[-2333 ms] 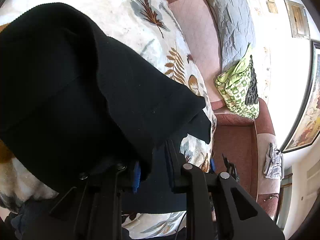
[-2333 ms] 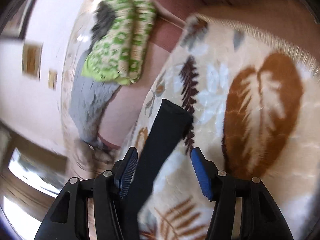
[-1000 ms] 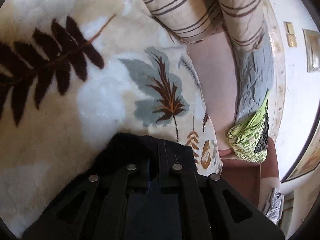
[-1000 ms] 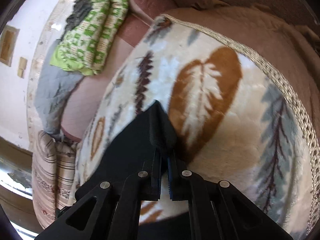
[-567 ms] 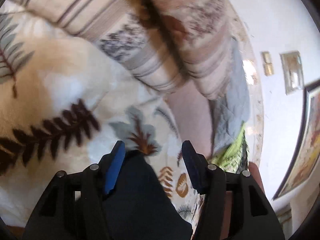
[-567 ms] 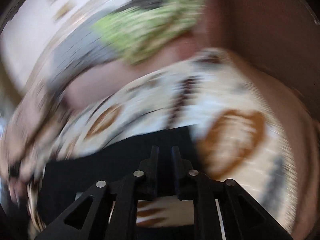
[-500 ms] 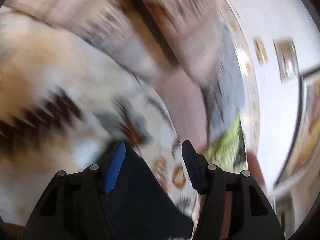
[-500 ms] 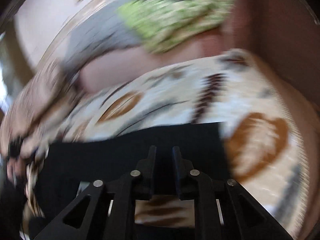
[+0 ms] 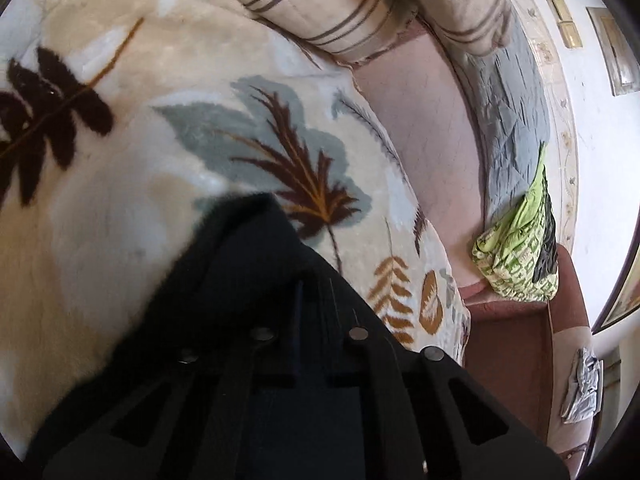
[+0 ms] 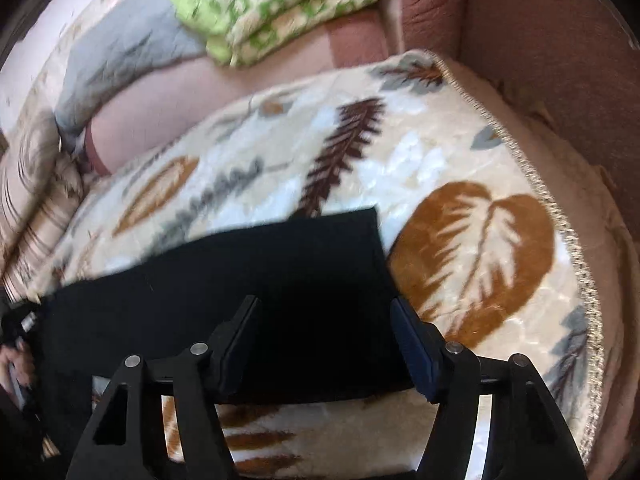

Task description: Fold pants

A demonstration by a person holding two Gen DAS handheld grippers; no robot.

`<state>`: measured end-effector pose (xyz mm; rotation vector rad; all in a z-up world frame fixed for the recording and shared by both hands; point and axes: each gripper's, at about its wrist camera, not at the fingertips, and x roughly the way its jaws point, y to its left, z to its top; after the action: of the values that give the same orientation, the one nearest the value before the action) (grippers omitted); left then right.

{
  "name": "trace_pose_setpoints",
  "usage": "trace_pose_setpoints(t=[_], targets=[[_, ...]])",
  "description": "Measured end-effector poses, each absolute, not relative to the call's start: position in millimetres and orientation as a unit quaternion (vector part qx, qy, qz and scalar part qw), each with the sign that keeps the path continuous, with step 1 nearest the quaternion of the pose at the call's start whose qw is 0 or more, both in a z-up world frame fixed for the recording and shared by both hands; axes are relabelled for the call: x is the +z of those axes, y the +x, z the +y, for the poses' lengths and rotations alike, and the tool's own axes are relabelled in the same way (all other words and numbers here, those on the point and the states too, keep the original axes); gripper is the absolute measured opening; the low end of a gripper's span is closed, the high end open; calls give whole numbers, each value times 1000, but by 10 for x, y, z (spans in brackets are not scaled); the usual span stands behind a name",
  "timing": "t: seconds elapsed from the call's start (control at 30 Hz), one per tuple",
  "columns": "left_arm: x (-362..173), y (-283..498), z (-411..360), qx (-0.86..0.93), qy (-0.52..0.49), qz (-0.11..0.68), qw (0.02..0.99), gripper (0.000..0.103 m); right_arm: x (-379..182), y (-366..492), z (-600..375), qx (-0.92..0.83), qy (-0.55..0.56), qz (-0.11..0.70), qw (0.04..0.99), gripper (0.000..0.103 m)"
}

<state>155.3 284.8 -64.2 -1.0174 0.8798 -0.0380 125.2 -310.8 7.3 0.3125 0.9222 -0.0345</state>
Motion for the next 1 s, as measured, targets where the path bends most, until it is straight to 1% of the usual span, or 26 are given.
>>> trace_pose_setpoints(t=[0.03, 0.07, 0.13, 0.23, 0.3, 0.33, 0.4, 0.43, 0.47, 0.5, 0.57, 0.6, 0.73, 0.87, 1.0], targets=[[-577, 1517, 2811, -19, -467, 409, 784, 26, 131, 1211, -3151, -20, 161, 428, 889, 66], [-464, 1413, 2789, -22, -460, 406, 789, 49, 203, 1168, -3173, -17, 171, 410, 896, 67], [-220, 1262, 2607, -31, -437, 391, 810, 70, 318, 1221, -3128, 25, 181, 378, 908, 67], [36, 1027, 2152, -73, -401, 384, 828, 73, 414, 1157, -2873, 136, 168, 360, 908, 67], [66, 925, 1852, -90, -380, 395, 832, 79, 370, 1151, -2661, 180, 149, 375, 897, 67], [39, 873, 1688, -86, -367, 406, 832, 82, 316, 1180, -2593, 184, 139, 390, 892, 66], [-115, 811, 1452, -66, -350, 439, 825, 82, 138, 1258, -2507, 177, 124, 442, 870, 67], [-259, 797, 1338, -51, -338, 463, 818, 82, -19, 1319, -2496, 161, 118, 482, 853, 67], [-324, 761, 1243, -42, -312, 454, 833, 84, -149, 1355, -2506, 151, 114, 505, 842, 68], [-317, 725, 1176, -45, -287, 435, 852, 88, -146, 1348, -2509, 155, 112, 494, 848, 68], [-267, 755, 1018, -54, -238, 441, 864, 101, -131, 1353, -2482, 160, 107, 497, 846, 72], [-251, 783, 983, -61, -230, 445, 863, 103, -137, 1346, -2469, 162, 104, 498, 845, 75], [-253, 809, 1040, -65, -254, 442, 858, 103, -122, 1327, -2400, 169, 95, 502, 843, 83], [-310, 786, 1139, -76, -290, 432, 851, 103, -119, 1330, -2385, 165, 91, 505, 842, 83], [-297, 762, 1100, -67, -291, 420, 857, 103, -105, 1308, -2357, 155, 81, 508, 844, 83]])
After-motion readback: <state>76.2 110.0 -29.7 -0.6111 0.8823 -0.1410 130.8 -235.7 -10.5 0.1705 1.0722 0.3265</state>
